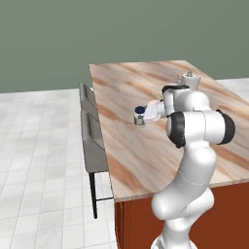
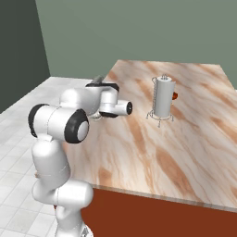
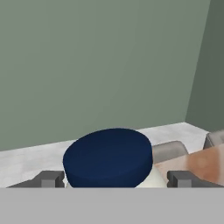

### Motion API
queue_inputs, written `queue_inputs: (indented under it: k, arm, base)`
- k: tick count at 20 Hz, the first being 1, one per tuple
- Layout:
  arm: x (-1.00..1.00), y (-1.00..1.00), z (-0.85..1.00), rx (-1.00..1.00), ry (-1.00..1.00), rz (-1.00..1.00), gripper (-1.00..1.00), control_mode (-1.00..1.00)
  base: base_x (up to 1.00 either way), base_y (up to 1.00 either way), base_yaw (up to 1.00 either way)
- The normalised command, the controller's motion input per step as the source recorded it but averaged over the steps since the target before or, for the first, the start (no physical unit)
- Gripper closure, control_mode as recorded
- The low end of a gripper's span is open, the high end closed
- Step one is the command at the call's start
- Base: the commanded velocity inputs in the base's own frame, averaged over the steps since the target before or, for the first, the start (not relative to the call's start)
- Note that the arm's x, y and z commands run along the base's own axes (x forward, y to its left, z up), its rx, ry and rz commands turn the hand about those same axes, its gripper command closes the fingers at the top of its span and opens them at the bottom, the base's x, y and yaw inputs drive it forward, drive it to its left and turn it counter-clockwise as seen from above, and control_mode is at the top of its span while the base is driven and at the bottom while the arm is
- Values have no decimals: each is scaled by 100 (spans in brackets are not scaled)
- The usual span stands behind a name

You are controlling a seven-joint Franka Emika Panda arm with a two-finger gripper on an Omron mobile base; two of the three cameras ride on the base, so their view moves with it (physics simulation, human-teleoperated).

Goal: Move the mustard and mayonnaise from the cabinet to the dining counter.

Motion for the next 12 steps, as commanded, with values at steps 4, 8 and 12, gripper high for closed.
queue_inputs:
  k: [4, 8, 12]
  arm:
    - [35, 0, -16, 0, 0, 0, 100, -100]
    - [32, 0, -8, 1, 0, 0, 100, -100]
    - [33, 0, -12, 1, 0, 0, 100, -100]
  base:
    - [0, 0, 0]
    - [0, 0, 0]
    - [0, 0, 0]
